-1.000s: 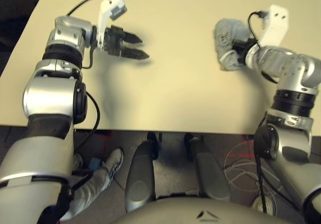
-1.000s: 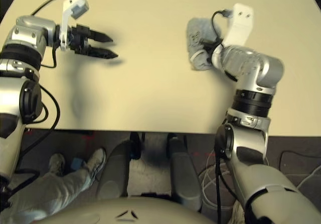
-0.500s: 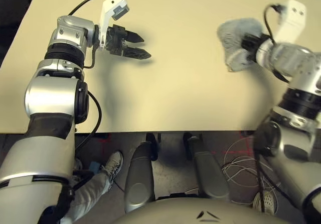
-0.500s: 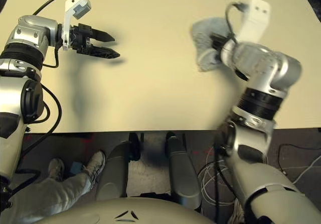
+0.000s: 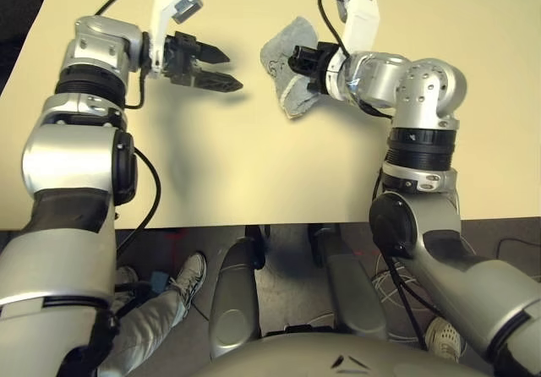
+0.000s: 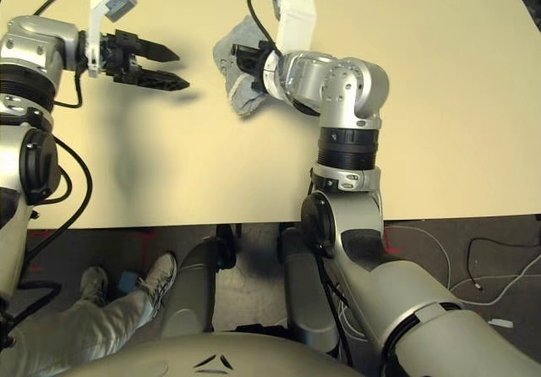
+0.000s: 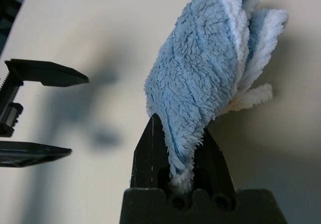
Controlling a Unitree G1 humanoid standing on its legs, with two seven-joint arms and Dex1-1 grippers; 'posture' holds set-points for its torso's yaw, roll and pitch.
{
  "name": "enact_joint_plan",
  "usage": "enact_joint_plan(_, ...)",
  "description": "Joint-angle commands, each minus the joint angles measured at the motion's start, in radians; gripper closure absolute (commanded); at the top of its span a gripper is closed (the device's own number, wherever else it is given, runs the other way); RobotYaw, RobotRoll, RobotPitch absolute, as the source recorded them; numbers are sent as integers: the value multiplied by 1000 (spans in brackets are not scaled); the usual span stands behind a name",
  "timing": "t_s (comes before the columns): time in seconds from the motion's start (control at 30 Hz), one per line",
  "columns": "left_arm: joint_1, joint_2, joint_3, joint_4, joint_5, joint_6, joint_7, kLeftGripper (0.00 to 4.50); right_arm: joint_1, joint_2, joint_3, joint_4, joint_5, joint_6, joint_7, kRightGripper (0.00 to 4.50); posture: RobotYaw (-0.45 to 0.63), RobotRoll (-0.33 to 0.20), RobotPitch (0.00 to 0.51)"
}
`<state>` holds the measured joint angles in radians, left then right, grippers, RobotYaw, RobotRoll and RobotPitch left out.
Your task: Wipe the water off the table with a rag.
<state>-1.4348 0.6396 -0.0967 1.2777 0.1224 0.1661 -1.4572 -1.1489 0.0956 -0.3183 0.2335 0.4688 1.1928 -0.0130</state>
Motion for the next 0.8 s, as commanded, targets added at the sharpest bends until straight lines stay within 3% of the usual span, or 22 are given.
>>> enact_joint_plan(0.03, 5, 10, -4, 17, 15, 3, 0, 0, -23, 32, 25, 66, 7, -47, 20, 4414, -70, 0, 333)
enact_joint_plan(0.3, 21, -3, 3, 16, 6, -4, 11, 0, -31, 43, 32, 121, 18, -66, 37, 4414, -73, 0, 332)
enact_joint_plan(0.5, 19, -19, 9, 14, 0, -8, 15, 0, 45, -65, 29, 115, -47, -95, -4, 4414, -76, 0, 335)
enact_joint_plan(0.8, 19, -30, 18, 16, -2, -12, 26, 0, 122, -220, -134, -54, -26, 5, -100, 4414, -87, 0, 346)
